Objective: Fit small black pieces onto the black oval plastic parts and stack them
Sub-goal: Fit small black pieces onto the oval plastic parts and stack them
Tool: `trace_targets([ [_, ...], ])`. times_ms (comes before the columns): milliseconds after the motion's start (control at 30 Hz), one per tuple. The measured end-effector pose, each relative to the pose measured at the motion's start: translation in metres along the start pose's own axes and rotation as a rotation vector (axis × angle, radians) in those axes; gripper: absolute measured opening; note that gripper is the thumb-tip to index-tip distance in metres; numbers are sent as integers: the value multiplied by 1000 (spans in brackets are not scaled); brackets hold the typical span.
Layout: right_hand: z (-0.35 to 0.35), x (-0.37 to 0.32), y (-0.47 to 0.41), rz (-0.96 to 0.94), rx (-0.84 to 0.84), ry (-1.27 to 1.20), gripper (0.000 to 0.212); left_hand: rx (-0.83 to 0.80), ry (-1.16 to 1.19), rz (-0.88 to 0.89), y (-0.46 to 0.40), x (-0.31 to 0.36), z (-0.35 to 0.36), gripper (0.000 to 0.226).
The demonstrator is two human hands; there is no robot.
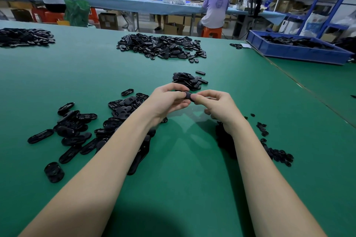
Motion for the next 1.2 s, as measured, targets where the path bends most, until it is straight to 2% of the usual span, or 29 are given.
trace_targets([
  [333,5,-2,-2,-13,-47,46,8,-3,-75,13,0,-4,-3,18],
  [533,6,-5,-2,-38,-23,109,14,11,-169,1,2,-4,-2,18],
  [700,8,-3,-1,-33,-10,133,11,25,-225,-9,3,-6,0,16],
  [833,9,3,-4,-8,18,155,11,67,-360,-9,2,-6,1,15],
  [1200,9,7,-6,-24,64,162,11,150,-472,25,-2,-7,0,15],
])
Point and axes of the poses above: each hand's wrist, its own y-axis away from the middle knuckle, its own z-axis out of the palm, x = y × z, the point moved 5 cm from there along -y, towards the middle knuckle, and after that the axes turned 13 degrees about -x, right-handed, at the moved point
